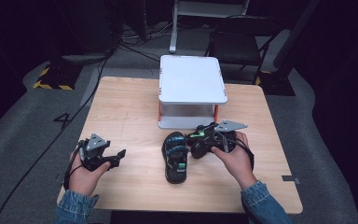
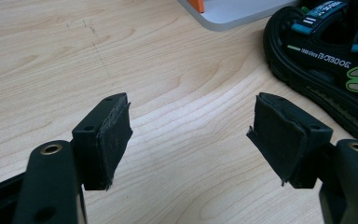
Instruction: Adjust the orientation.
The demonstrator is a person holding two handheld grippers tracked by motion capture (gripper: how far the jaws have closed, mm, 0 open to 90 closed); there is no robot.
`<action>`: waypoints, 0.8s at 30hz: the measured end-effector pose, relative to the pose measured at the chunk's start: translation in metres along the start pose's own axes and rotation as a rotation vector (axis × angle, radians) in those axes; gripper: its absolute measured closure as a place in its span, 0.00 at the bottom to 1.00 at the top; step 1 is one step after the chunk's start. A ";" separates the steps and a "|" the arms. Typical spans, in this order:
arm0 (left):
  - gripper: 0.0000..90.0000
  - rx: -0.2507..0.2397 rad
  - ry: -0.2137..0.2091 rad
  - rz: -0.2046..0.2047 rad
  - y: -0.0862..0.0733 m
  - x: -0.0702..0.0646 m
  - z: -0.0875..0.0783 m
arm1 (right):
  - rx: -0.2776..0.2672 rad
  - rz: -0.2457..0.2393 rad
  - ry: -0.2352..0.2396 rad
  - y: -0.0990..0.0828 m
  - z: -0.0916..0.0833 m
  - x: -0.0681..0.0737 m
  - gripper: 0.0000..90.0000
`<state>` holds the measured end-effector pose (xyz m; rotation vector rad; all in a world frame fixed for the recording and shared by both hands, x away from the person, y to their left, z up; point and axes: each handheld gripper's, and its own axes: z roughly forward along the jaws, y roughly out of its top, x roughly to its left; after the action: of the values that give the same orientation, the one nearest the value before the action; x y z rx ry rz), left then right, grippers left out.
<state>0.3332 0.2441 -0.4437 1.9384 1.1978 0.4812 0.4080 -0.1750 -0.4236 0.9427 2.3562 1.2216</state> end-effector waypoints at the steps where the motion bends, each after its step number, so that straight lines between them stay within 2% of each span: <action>1: 0.31 0.001 0.001 -0.004 -0.001 0.000 0.000 | 0.001 -0.005 0.004 0.001 0.003 0.001 0.56; 3: 0.31 0.011 -0.002 0.005 -0.002 0.000 0.000 | 0.005 -0.024 0.004 0.004 0.010 0.005 0.55; 8: 0.32 0.005 -0.019 0.001 -0.004 -0.002 -0.001 | -0.010 0.011 -0.004 0.004 0.024 0.010 0.54; 9: 0.32 0.007 -0.019 0.002 -0.004 -0.002 -0.001 | 0.020 0.007 -0.015 0.001 0.032 0.010 0.55; 11: 0.32 0.007 -0.016 0.005 -0.005 -0.001 -0.002 | 0.056 -0.001 -0.017 -0.002 0.037 0.010 0.57; 12: 0.32 0.004 -0.015 -0.005 -0.005 -0.002 -0.002 | 0.055 -0.009 -0.018 -0.003 0.039 0.009 0.57; 14: 0.32 0.005 -0.013 -0.003 -0.006 -0.001 -0.002 | 0.051 -0.015 -0.020 -0.004 0.040 0.010 0.57; 17: 0.32 0.014 -0.014 0.001 -0.007 -0.001 0.000 | 0.064 -0.063 -0.042 -0.005 0.040 0.013 0.57; 18: 0.32 0.014 -0.014 0.001 -0.007 -0.001 0.000 | 0.064 -0.063 -0.042 -0.005 0.040 0.013 0.57; 19: 0.31 0.014 -0.012 0.006 -0.007 -0.001 0.000 | 0.070 -0.099 -0.057 -0.006 0.038 0.016 0.57; 22: 0.31 0.015 -0.013 0.001 -0.006 -0.002 0.001 | 0.068 -0.093 -0.053 -0.008 0.035 0.017 0.57; 24: 0.31 0.013 -0.021 0.002 -0.005 -0.003 0.002 | 0.052 -0.064 -0.045 -0.013 0.028 0.018 0.60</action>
<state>0.3300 0.2423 -0.4487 1.9516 1.1887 0.4539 0.4055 -0.1515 -0.4499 0.8941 2.3744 1.1085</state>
